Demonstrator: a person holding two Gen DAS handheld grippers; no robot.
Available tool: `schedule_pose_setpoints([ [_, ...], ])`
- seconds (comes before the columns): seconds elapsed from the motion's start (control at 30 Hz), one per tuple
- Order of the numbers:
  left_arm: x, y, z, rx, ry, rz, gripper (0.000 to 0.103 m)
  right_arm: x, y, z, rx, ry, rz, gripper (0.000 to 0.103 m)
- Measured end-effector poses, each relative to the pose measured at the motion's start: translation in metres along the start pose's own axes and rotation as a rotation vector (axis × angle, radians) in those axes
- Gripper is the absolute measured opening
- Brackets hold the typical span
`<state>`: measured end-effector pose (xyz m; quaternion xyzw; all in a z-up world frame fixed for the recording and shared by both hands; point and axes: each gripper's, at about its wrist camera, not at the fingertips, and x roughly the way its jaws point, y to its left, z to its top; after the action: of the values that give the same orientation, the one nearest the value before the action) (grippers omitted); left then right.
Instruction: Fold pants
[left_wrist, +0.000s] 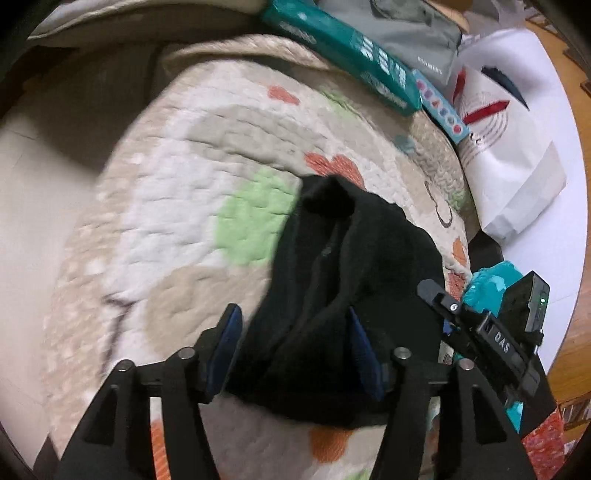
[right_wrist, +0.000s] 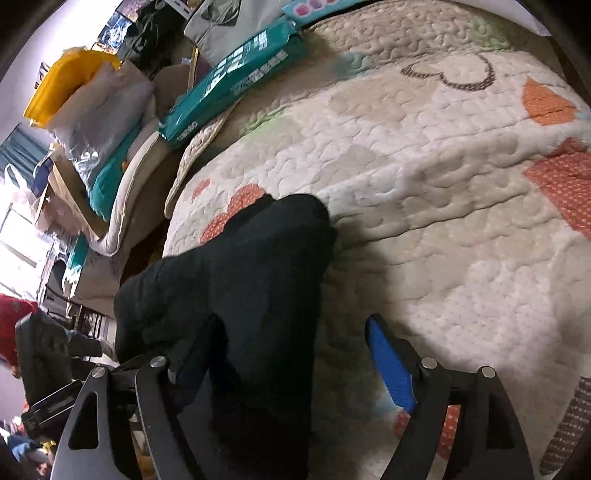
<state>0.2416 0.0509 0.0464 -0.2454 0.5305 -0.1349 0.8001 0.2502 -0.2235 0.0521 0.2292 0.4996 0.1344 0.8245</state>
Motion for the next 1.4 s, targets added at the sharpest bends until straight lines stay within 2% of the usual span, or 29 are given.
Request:
schedule_pose_setpoints([
  [0.03,-0.010,0.007,-0.002,-0.005,-0.019,0.040,0.059,-0.006,0.002,-0.001,-0.007,-0.016,-0.012,0.085],
  [0.13,-0.036,0.034,-0.004,-0.068,-0.054,0.090,0.059,-0.030,0.015,-0.011,-0.058,-0.057,-0.022,0.085],
  [0.23,-0.067,0.055,-0.014,-0.133,-0.090,0.098,0.059,-0.058,0.034,-0.025,-0.135,-0.078,-0.028,0.085],
  [0.33,-0.090,0.053,-0.025,-0.106,-0.122,0.139,0.059,-0.088,0.048,-0.044,-0.189,-0.091,-0.032,0.085],
  [0.43,-0.096,0.028,-0.030,-0.020,-0.146,0.160,0.059,-0.101,0.058,-0.066,-0.237,-0.090,-0.031,0.085],
  [0.6,-0.066,-0.024,-0.019,0.050,-0.121,0.122,0.059,-0.084,0.072,-0.092,-0.341,-0.036,0.004,0.084],
  [0.73,-0.035,-0.062,0.007,0.085,-0.135,0.106,0.059,-0.060,0.075,-0.097,-0.349,-0.003,0.051,0.082],
  [0.8,-0.012,-0.074,0.025,0.111,-0.125,0.148,0.059,-0.050,0.071,-0.096,-0.338,0.003,0.052,0.083],
  [0.93,0.032,-0.068,0.044,0.119,-0.063,0.319,0.059,-0.033,0.066,-0.092,-0.332,0.021,0.039,0.084],
  [0.97,0.037,-0.062,0.044,0.105,-0.055,0.326,0.063,-0.030,0.066,-0.091,-0.335,0.027,0.038,0.084],
  [1.07,0.043,-0.041,0.042,0.025,-0.066,0.280,0.074,-0.024,0.071,-0.095,-0.375,0.028,0.010,0.088],
  [1.17,0.033,-0.025,0.039,-0.056,-0.058,0.170,0.074,-0.030,0.078,-0.100,-0.423,0.006,-0.019,0.089],
  [1.23,0.017,-0.021,0.035,-0.071,-0.063,0.143,0.074,-0.038,0.080,-0.102,-0.426,-0.008,-0.021,0.089],
  [1.3,-0.010,-0.023,0.023,-0.028,-0.097,0.172,0.074,-0.049,0.076,-0.105,-0.410,-0.020,-0.035,0.089],
  [1.4,-0.056,-0.033,-0.009,0.073,-0.175,0.259,0.074,-0.065,0.068,-0.112,-0.376,-0.025,-0.087,0.089],
])
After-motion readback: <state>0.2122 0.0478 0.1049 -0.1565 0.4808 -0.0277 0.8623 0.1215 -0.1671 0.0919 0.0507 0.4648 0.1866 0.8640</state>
